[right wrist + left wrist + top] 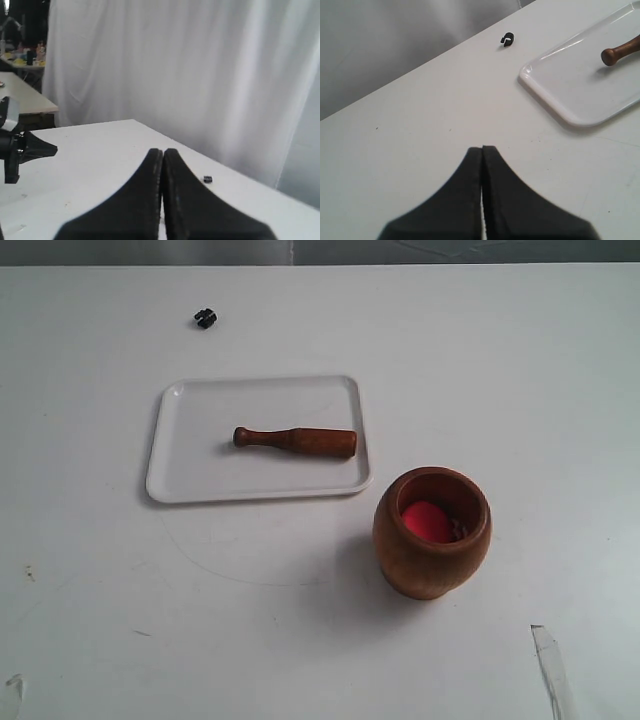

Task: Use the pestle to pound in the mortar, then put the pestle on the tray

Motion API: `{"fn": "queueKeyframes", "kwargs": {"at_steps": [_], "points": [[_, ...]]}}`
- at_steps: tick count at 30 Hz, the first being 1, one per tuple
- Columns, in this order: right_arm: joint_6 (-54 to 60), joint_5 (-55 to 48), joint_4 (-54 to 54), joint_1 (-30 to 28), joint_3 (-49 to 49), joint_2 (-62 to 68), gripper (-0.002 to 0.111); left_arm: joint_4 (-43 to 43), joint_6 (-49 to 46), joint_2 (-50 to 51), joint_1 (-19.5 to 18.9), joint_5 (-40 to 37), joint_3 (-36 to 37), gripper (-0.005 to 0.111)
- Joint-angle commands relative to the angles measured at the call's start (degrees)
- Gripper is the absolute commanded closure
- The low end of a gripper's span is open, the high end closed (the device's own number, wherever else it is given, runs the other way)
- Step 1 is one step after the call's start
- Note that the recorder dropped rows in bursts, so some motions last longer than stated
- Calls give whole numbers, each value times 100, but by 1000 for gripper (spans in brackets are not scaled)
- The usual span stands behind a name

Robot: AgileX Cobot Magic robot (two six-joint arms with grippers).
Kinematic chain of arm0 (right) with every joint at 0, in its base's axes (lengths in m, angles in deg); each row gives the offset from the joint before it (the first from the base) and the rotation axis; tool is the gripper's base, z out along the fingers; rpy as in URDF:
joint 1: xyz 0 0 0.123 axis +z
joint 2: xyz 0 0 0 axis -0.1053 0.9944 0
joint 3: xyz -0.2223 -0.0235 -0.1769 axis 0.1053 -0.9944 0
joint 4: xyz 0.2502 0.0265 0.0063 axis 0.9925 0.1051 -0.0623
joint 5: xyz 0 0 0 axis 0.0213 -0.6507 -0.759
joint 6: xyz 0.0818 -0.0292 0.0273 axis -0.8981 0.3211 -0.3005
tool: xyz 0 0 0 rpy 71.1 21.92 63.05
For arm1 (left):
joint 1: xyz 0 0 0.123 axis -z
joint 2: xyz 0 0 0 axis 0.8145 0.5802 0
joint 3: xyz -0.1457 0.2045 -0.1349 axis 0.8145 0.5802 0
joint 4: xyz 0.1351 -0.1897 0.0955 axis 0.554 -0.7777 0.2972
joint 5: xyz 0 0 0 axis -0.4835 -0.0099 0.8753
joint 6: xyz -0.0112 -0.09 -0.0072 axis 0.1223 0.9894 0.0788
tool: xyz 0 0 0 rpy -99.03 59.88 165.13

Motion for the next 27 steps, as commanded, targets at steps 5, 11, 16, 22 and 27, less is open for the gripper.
{"fn": "queueKeyframes", "kwargs": {"at_steps": [5, 11, 16, 22, 27], "points": [[-4386, 335, -2992, -4, -1185, 5, 108, -42, 47, -7, 44, 17, 3, 107], [-3883, 1763, -2957, -4, -2184, 5, 108, -42, 47, -7, 44, 17, 3, 107], [-3681, 1857, -2957, -4, -2437, 5, 108, -42, 47, -7, 44, 17, 3, 107], [-3681, 1668, -3354, -4, -2437, 5, 108, -42, 47, -7, 44, 17, 3, 107], [-3704, 1152, -3588, -4, -2437, 5, 108, -42, 47, -7, 44, 17, 3, 107]]}}
